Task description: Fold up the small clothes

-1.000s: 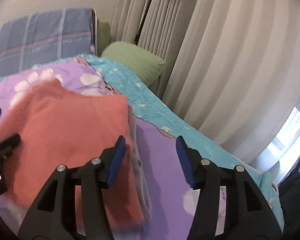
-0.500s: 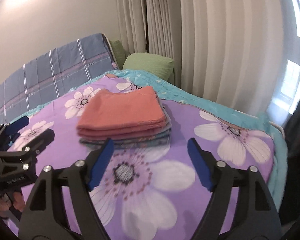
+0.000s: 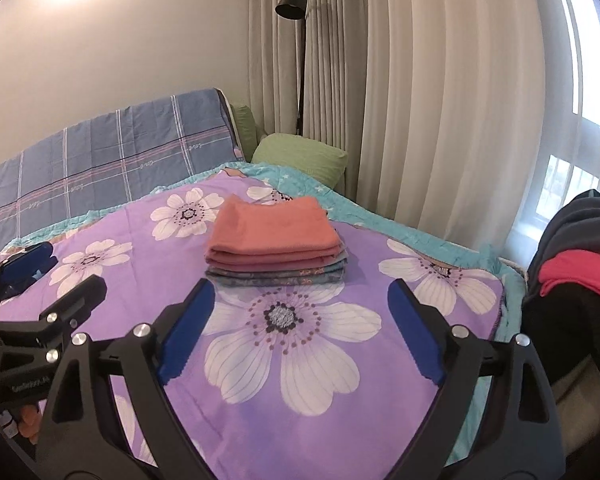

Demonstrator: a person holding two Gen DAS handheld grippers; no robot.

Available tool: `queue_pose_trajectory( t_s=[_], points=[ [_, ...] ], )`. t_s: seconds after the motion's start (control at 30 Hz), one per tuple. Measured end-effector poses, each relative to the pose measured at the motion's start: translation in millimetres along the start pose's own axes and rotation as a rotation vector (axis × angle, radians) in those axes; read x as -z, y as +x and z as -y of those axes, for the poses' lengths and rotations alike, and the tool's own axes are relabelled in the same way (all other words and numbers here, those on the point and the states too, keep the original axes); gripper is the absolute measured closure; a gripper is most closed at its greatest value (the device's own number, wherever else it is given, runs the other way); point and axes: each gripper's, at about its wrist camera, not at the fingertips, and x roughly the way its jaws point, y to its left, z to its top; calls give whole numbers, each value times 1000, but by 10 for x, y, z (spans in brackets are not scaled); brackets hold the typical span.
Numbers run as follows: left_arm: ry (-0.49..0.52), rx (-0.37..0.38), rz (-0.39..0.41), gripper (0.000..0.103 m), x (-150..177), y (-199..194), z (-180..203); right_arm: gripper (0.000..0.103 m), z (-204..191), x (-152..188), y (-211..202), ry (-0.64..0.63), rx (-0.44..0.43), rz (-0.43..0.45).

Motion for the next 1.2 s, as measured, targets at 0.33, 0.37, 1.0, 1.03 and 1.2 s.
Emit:
queue_pose_trajectory(
  t_s=[0.33,0.37,1.0,1.03,1.2],
  points=[
    [10,-16,43,1,89,-448,39,13,-33,108,-240,-2,25,-3],
    [10,-17,48,1,91,-478,42,13,-42,111,-267,-7,27,0],
    [18,-43,60,1,155,-658,116,12,-86,194,-449,-25,13,13],
    [17,-45,56,1,160,-653,113,12,-83,197,-448,-24,14,12],
    [12,-51,49,1,184,-653,95,12,-85,205,-433,-22,20,9]
  ],
)
